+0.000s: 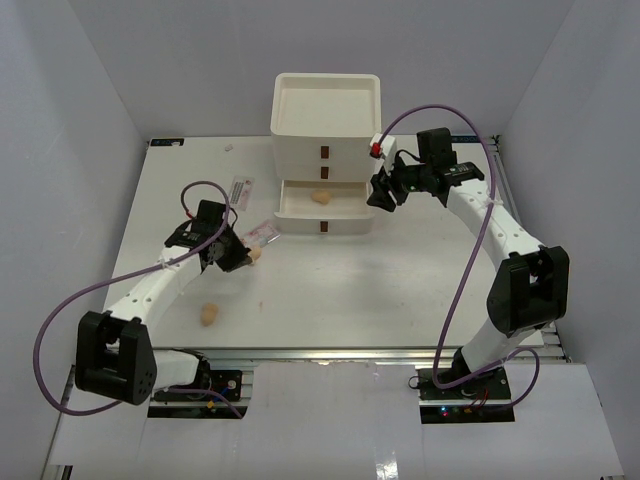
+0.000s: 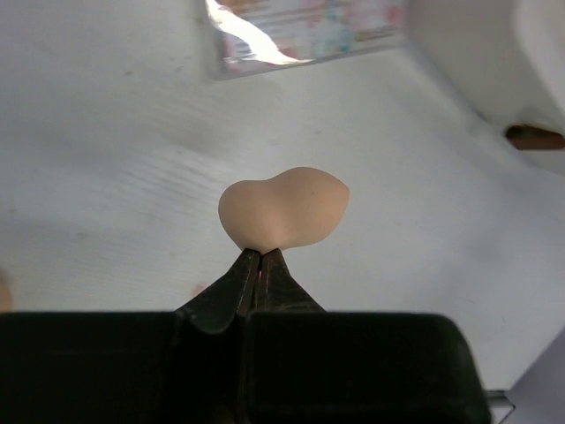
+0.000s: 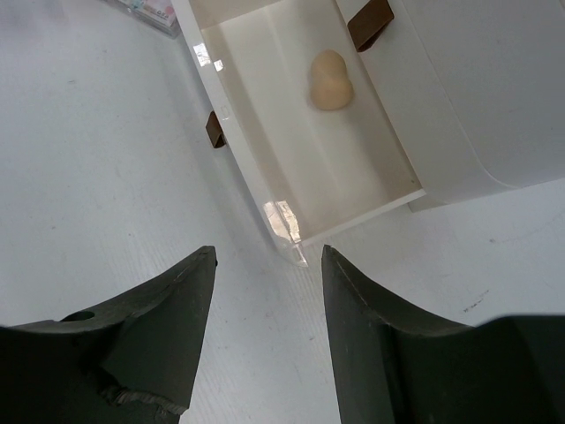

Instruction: Organize the makeup

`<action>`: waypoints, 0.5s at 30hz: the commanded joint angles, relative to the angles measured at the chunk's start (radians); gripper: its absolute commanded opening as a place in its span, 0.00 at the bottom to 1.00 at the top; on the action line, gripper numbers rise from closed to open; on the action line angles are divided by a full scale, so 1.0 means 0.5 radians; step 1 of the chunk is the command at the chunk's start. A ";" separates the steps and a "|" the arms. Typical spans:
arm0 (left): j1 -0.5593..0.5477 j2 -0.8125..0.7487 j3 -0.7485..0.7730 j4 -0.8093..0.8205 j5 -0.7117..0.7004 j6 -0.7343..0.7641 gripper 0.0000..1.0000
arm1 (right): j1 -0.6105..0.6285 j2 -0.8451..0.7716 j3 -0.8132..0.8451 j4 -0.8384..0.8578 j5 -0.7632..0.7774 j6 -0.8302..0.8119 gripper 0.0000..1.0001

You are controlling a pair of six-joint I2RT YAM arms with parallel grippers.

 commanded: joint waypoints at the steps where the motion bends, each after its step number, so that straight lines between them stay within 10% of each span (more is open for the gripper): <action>1: -0.028 -0.080 0.151 0.394 0.439 0.157 0.00 | -0.031 -0.082 0.009 -0.005 -0.053 0.023 0.57; 15: -0.192 1.037 1.181 0.589 0.689 0.246 0.03 | -0.078 -0.213 -0.143 -0.009 -0.042 0.005 0.58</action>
